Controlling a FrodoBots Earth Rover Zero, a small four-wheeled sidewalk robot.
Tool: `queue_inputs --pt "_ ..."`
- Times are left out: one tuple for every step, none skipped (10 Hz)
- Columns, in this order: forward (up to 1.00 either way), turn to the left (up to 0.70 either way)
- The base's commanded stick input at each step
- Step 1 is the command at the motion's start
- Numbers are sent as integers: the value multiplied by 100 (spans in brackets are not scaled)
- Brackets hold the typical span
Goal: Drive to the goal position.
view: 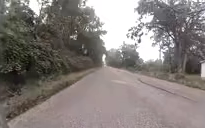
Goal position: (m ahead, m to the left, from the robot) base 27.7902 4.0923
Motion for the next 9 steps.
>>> queue_inputs --pt "70 0" --pt "70 0" --pt "70 0" --pt "70 0" --pt "70 0" --pt "70 0" --pt "70 0" --pt "70 0" --pt "70 0"
